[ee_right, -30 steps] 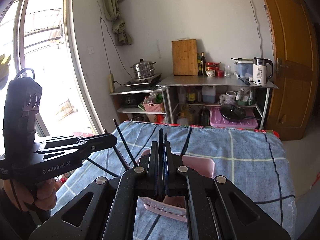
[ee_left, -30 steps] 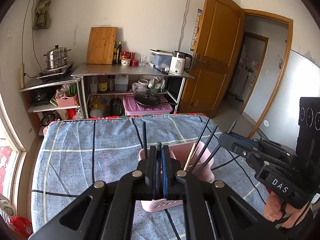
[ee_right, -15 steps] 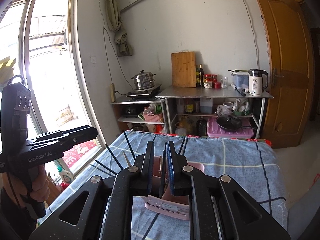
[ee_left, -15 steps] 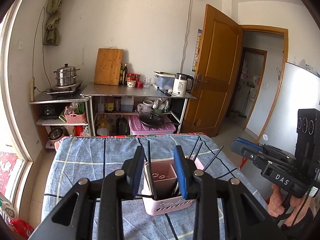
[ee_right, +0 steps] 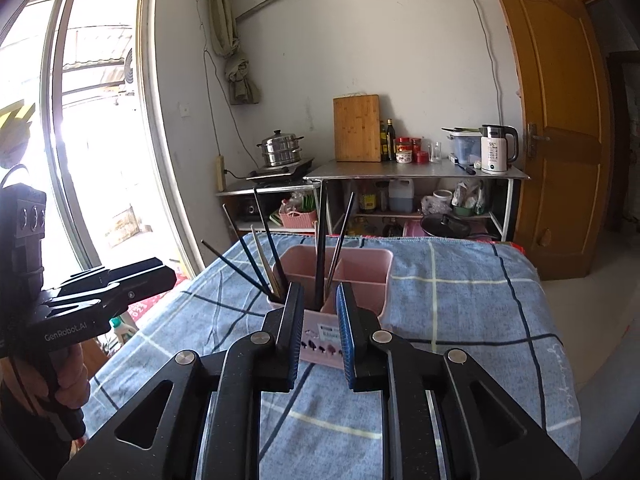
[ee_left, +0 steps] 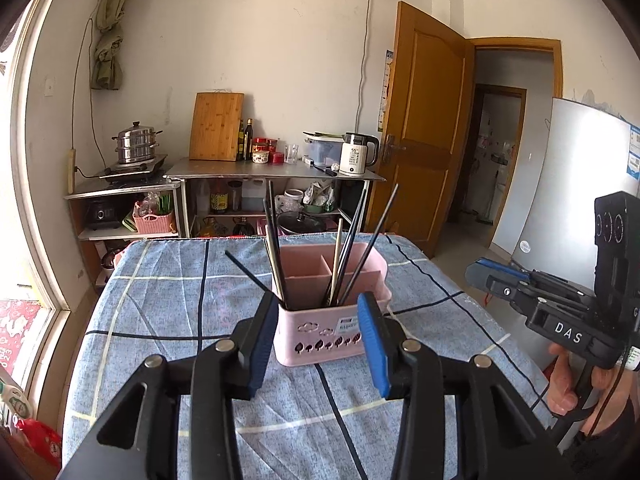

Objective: Organize utensils

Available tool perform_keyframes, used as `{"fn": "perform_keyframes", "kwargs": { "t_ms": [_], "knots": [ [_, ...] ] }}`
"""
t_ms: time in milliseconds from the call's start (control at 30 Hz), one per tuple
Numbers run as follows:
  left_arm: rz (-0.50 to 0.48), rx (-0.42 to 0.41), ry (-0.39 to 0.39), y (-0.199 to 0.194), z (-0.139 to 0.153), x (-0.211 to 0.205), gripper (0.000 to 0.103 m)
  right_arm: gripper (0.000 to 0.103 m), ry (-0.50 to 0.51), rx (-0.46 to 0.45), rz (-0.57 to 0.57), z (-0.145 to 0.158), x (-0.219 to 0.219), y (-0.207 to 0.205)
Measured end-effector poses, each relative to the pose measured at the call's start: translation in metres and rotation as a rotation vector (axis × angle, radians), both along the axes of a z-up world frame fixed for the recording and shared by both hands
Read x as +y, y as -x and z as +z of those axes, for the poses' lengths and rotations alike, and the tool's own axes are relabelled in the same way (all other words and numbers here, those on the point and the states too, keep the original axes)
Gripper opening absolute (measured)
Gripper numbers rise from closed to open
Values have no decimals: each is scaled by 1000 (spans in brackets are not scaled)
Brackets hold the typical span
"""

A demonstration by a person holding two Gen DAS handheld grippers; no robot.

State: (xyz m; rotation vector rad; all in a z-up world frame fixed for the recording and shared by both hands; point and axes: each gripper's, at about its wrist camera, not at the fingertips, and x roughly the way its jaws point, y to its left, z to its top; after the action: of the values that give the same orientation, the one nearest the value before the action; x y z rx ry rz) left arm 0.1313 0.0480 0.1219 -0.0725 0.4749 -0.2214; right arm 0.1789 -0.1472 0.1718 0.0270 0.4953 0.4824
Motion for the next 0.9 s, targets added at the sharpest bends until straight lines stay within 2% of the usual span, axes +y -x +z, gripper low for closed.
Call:
{"fn": "perform_keyframes", "kwargs": {
  "t_ms": [300,667,900],
  "knots": [
    [-3,20,-36,35,-39,-19,45,18,37,7,-27,-30,-4,39],
    [-14,23,-49,69,-74,-30,45,18,75,42,-33,-69,-1,73],
    [-33,58,-31,89,-99,-35,45,19,71,61,-36,-89,-3,93]
  ]
}}
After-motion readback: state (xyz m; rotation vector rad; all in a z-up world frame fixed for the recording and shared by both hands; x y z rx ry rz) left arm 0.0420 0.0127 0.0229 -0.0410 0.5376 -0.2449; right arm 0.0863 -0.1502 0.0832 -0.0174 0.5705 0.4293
